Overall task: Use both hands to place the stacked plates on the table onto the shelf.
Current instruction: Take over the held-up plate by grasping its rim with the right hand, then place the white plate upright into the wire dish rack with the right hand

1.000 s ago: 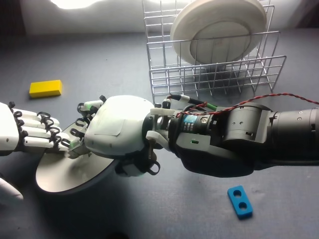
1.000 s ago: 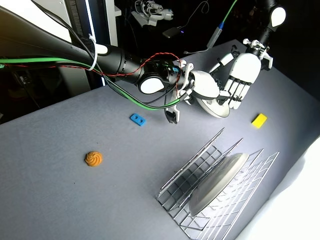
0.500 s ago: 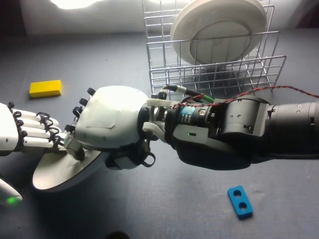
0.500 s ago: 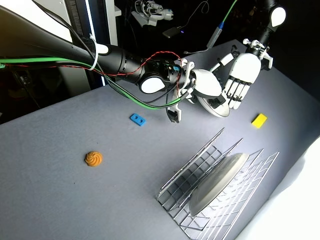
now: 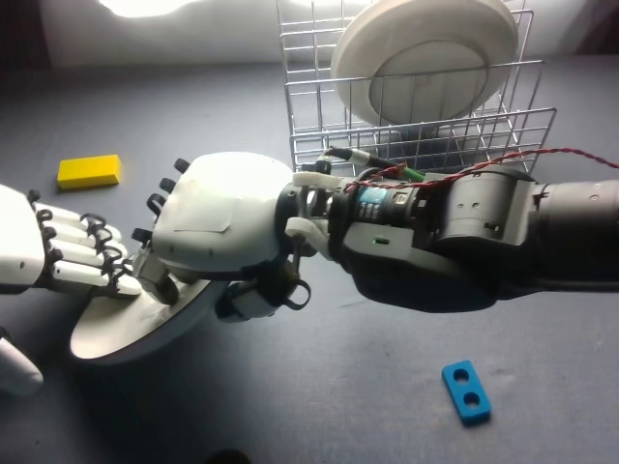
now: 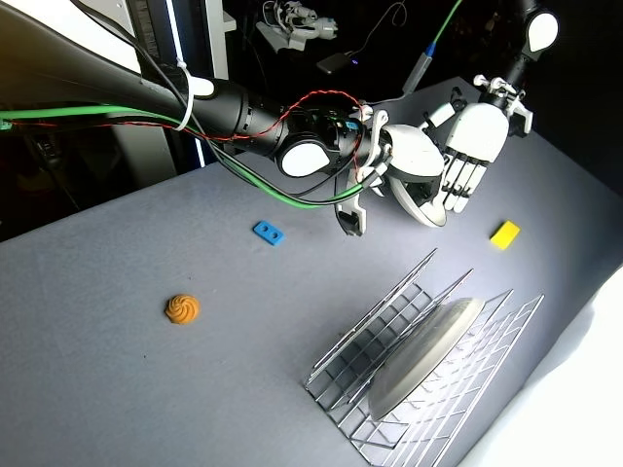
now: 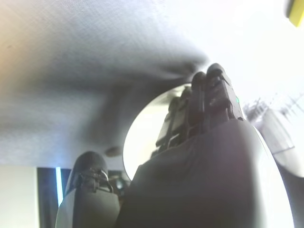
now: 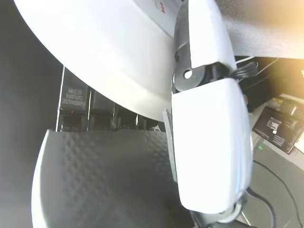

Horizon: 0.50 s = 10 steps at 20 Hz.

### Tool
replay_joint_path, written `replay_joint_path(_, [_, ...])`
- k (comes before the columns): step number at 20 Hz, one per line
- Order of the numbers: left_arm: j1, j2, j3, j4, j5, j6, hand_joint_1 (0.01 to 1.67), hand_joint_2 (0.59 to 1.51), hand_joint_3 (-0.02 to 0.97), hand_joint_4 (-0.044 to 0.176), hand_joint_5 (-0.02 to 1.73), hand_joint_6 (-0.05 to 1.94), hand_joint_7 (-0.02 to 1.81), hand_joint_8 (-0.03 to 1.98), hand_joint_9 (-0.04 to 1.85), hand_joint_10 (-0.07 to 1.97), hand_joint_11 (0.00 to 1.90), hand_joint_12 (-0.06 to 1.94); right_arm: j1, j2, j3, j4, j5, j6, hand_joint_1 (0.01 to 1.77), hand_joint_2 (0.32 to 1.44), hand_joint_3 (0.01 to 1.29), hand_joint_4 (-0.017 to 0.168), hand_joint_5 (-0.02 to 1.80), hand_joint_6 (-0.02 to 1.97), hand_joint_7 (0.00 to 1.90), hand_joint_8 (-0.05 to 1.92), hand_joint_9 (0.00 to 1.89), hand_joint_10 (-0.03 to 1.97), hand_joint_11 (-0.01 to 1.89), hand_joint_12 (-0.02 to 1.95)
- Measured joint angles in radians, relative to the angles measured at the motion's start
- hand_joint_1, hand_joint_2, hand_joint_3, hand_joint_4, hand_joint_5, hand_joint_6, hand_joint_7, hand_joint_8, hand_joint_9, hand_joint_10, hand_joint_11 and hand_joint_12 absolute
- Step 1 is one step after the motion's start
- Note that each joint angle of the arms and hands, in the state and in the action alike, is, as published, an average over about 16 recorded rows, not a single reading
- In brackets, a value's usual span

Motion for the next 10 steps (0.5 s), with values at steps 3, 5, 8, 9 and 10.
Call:
replay_joint_path(3, [-0.047,0.010,-0.002,0.016,-0.004,-0.009,0.02,1.107,0.021,-0.003,0.00,0.00,0.01,0.00,0.01,0.01,0.01,0.01,0.014,0.024,-0.019,0.009,-0.016,0.000,1.29,0.96,0.02,0.001,0.84,0.66,0.95,0.58,0.98,0.98,0.92,1.07])
replay_joint_path(5, [-0.077,0.018,-0.003,0.025,-0.007,-0.014,0.02,1.106,0.021,-0.002,0.01,0.00,0.01,0.00,0.01,0.01,0.01,0.01,0.027,0.047,-0.036,0.020,-0.027,0.000,1.29,0.96,0.02,0.001,0.86,0.68,0.97,0.58,0.99,0.97,0.92,1.06])
replay_joint_path(8, [-0.114,0.032,-0.004,0.033,-0.012,-0.022,0.02,1.104,0.021,-0.001,0.01,0.01,0.01,0.01,0.01,0.01,0.01,0.01,0.050,0.085,-0.068,0.042,-0.043,0.000,1.30,0.96,0.02,0.001,0.87,0.71,0.99,0.59,1.01,0.97,0.91,1.07])
replay_joint_path(9, [-0.125,0.037,-0.005,0.033,-0.014,-0.025,0.02,1.104,0.020,-0.001,0.01,0.01,0.01,0.01,0.01,0.01,0.01,0.01,0.058,0.100,-0.080,0.050,-0.048,0.000,1.30,0.96,0.02,0.001,0.88,0.73,1.00,0.60,1.02,0.97,0.91,1.06])
replay_joint_path(10, [-0.134,0.042,-0.005,0.034,-0.015,-0.028,0.02,1.103,0.021,-0.001,0.01,0.01,0.02,0.01,0.02,0.01,0.01,0.01,0.067,0.115,-0.093,0.059,-0.054,0.000,1.31,0.96,0.02,0.000,0.89,0.74,1.01,0.61,1.02,0.97,0.91,1.06])
